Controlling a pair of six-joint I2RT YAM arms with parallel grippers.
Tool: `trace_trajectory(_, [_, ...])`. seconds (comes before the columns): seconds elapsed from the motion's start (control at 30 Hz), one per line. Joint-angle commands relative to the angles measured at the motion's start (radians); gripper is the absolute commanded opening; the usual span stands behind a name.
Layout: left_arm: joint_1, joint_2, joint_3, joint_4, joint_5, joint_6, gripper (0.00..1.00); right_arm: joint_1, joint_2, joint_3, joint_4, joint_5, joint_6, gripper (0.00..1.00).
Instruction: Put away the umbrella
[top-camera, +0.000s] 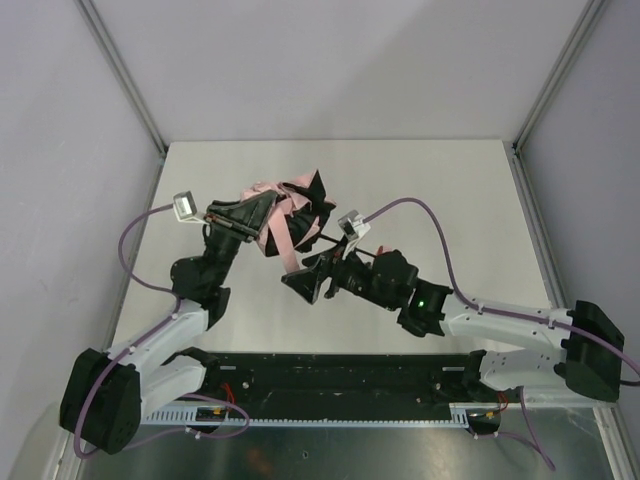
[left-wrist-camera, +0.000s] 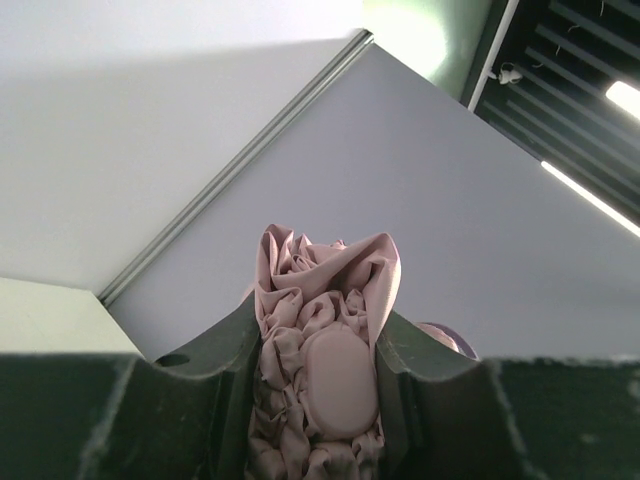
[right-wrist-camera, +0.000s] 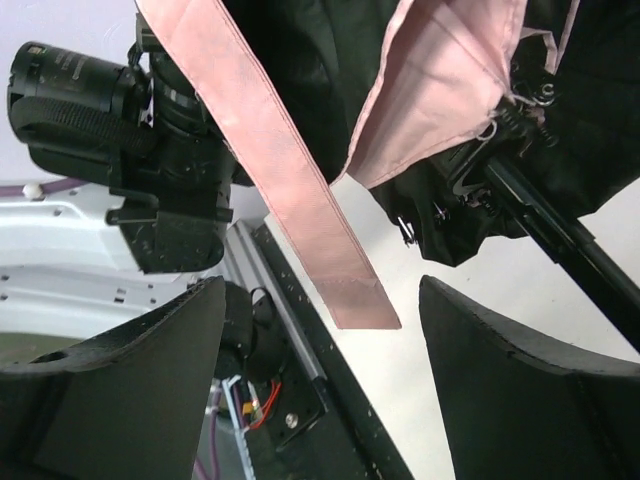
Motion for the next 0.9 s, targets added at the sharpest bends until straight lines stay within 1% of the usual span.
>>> trace_trajectory(0.0, [0.001, -0.044, 0.054, 0.189, -0.033, -0.071, 0.00, 0.037, 0.028, 0.005, 0.118, 0.179, -0.075, 0.81])
trace_trajectory(0.07, [0.001, -0.046, 0.058, 0.190, -0.028, -0.075, 0.00, 0.047, 0.035, 0.005, 0.119, 0.189, -0.094, 0.80])
trace_trajectory(0.1, [0.001, -0.047, 0.059, 0.190, -0.025, -0.076, 0.00, 0.049, 0.039, 0.005, 0.128, 0.171, -0.102, 0.77])
trace_trajectory(0.27, [-0.003, -0.038, 0.061, 0.203, -0.021, -0.086, 0.00, 0.067, 0.073, 0.005, 0.224, 0.091, -0.148, 0.62])
trace_trajectory(0.33, [-0.002, -0.032, 0.061, 0.211, -0.021, -0.088, 0.00, 0.068, 0.087, 0.005, 0.256, 0.075, -0.155, 0.50])
trace_trajectory(0.37, [-0.002, -0.031, 0.062, 0.213, -0.021, -0.085, 0.00, 0.068, 0.090, 0.005, 0.263, 0.070, -0.156, 0.42])
trace_trajectory(0.43, [-0.002, -0.028, 0.065, 0.215, -0.016, -0.069, 0.00, 0.070, 0.084, 0.009, 0.242, 0.058, -0.157, 0.19])
trace_trajectory(0.47, [-0.001, -0.026, 0.067, 0.215, -0.012, -0.055, 0.00, 0.071, 0.069, 0.017, 0.195, 0.064, -0.157, 0.09])
trace_trajectory(0.5, [0.000, -0.026, 0.067, 0.215, -0.005, -0.035, 0.00, 0.076, 0.044, 0.026, 0.135, 0.076, -0.158, 0.05])
trace_trajectory(0.53, [0.002, -0.028, 0.068, 0.214, 0.001, -0.010, 0.00, 0.083, 0.016, 0.033, 0.060, 0.094, -0.166, 0.02])
trace_trajectory(0.63, [0.006, -0.039, 0.072, 0.177, 0.036, 0.093, 0.00, 0.108, -0.098, 0.071, -0.219, 0.169, -0.204, 0.00])
trace_trajectory(0.7, [0.006, -0.051, 0.080, 0.130, 0.069, 0.175, 0.00, 0.126, -0.145, 0.124, -0.426, 0.227, -0.233, 0.00])
trace_trajectory(0.8, [0.000, -0.067, 0.095, 0.044, 0.106, 0.311, 0.00, 0.159, -0.139, 0.256, -0.736, 0.297, -0.270, 0.00])
trace_trajectory(0.87, [-0.004, -0.076, 0.093, 0.012, 0.121, 0.392, 0.00, 0.220, -0.096, 0.357, -0.892, 0.403, -0.290, 0.00])
